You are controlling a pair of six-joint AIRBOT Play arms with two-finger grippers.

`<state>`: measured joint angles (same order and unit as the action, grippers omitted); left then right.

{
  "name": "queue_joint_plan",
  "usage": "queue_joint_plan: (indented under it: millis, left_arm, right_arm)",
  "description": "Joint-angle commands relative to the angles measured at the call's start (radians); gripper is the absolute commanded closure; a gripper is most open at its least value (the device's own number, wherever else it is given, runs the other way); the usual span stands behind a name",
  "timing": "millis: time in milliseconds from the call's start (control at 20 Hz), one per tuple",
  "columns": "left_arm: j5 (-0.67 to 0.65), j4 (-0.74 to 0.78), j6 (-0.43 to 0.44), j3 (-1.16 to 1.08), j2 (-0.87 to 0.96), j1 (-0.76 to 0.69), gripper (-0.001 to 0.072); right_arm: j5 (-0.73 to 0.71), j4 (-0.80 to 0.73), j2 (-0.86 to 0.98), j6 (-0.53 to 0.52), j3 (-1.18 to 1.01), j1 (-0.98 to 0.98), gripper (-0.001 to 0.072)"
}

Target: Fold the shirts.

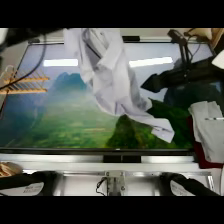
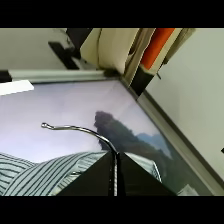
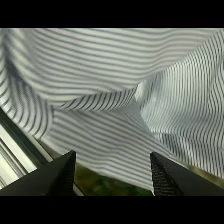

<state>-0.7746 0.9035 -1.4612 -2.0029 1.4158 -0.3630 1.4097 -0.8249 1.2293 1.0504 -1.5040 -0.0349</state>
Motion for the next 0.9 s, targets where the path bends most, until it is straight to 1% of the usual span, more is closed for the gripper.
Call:
queue_joint_plan:
  millis: [0, 50, 200, 350, 450, 550, 700, 750, 850]
  left_arm:
    - [0.073, 0.001, 0.014, -0.008, -0.144, -0.002, 0.0657]
    - [0.103, 0.002, 0.014, -0.008, -0.172, -0.001, 0.0657]
    - [0.140, 0.034, 0.013, -0.008, -0.208, -0.001, 0.0657]
    - [0.135, 0.063, 0.010, 0.001, -0.195, -0.001, 0.0657]
    - [0.134, 0.070, 0.010, 0.009, -0.183, -0.001, 0.0657]
    - [0.123, 0.077, 0.009, 0.009, -0.169, 0.004, 0.0657]
    - [0.103, 0.076, 0.002, 0.009, -0.163, 0.013, 0.0657]
    - [0.103, 0.076, -0.016, 0.008, -0.164, 0.013, 0.0657]
    - [0.103, 0.072, -0.020, 0.008, -0.169, 0.008, 0.0657]
  right_arm:
    - [-0.088, 0.112, -0.112, -0.106, 0.000, -0.020, 0.0122]
    - [-0.113, 0.104, -0.148, -0.113, 0.000, -0.050, 0.0076]
    - [-0.215, 0.065, -0.230, -0.107, 0.000, -0.189, 0.0075]
    - [-0.370, -0.034, -0.276, -0.068, 0.000, -0.354, 0.0075]
    - [-0.405, -0.080, -0.277, -0.050, 0.000, -0.426, 0.0075]
    - [-0.417, -0.105, -0.280, -0.045, -0.002, -0.465, 0.0075]
    - [-0.470, -0.102, -0.280, -0.045, -0.003, -0.473, 0.0075]
    - [-0.480, -0.117, -0.276, -0.045, -0.002, -0.473, 0.0075]
    - [-0.499, -0.173, -0.257, -0.046, -0.002, -0.473, 0.0075]
